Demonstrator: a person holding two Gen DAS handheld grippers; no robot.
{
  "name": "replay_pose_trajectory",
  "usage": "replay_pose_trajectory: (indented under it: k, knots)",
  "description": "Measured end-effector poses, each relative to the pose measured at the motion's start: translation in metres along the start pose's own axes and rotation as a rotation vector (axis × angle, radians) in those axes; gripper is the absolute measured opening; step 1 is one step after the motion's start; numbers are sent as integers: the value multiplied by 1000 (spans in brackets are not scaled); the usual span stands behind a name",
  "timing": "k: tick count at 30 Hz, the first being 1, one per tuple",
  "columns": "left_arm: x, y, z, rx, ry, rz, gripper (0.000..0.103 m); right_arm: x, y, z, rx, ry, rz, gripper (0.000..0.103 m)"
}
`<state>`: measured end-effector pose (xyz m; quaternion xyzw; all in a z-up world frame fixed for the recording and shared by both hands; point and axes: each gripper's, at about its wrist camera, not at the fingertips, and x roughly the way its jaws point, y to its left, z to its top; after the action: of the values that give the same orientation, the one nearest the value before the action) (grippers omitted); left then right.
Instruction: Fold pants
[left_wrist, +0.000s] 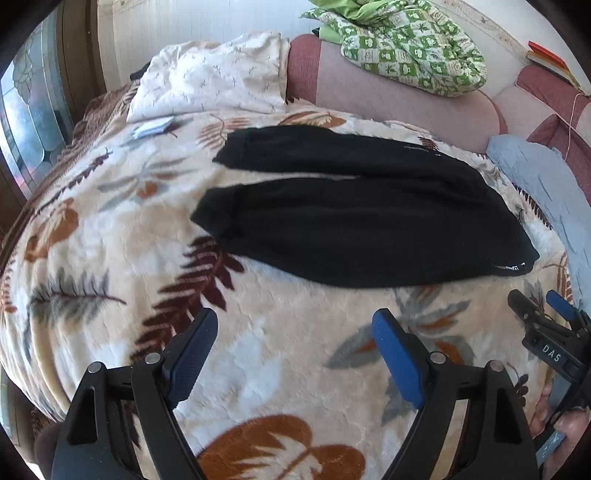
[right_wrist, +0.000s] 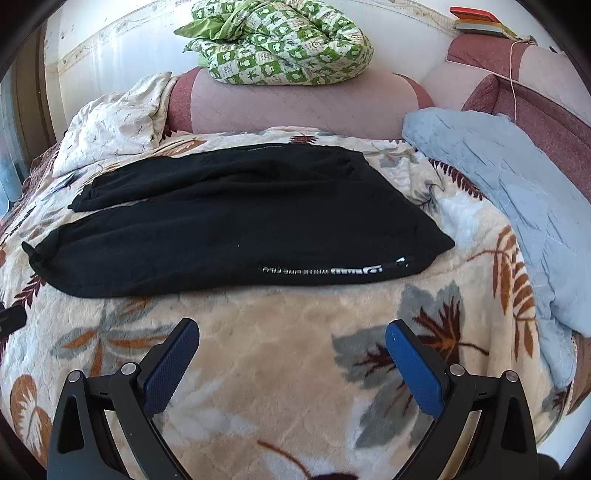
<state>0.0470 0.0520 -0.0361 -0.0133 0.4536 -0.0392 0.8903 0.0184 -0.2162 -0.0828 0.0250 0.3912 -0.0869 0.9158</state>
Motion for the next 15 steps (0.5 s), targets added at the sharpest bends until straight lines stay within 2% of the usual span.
replay_pose_trajectory:
  k: [5, 8, 11, 15]
  knots:
    - [9, 14, 44, 55, -45, 50, 86, 7, -9, 42, -55, -45, -16, 103]
    - [25, 27, 76, 61, -40, 41, 86, 18, -14, 78, -105, -75, -8, 103]
    - [53, 42, 115, 53, -20, 13, 86, 36, -23, 115, -128, -82, 53, 103]
    - [110, 62, 169, 45, 37, -16, 86, 87, -38, 175, -142, -38, 142, 103]
